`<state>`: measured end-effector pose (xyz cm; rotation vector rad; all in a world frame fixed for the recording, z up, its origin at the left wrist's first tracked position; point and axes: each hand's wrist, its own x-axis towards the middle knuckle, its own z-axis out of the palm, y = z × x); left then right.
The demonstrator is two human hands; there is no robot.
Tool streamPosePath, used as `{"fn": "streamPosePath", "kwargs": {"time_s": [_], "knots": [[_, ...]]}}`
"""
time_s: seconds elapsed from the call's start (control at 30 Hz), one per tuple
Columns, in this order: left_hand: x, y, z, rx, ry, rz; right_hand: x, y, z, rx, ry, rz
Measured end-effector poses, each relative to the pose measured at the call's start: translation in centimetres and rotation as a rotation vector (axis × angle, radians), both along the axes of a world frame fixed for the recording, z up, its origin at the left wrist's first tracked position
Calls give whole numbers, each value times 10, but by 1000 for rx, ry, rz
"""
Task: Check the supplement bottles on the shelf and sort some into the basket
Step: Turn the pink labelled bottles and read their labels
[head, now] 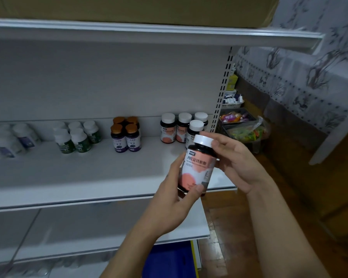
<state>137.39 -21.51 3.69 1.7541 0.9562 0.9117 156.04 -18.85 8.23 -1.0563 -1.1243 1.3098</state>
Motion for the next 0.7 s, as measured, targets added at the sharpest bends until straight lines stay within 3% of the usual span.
{"fn": "streamPosePath", "kwargs": {"time_s": [0.47,0.7], "knots": [[10,-7,4,98,121,208,-19,1,9,42,-122,-296],[13,-12,0,65,82,228,-14,-10,5,37,-152,-254]]}}
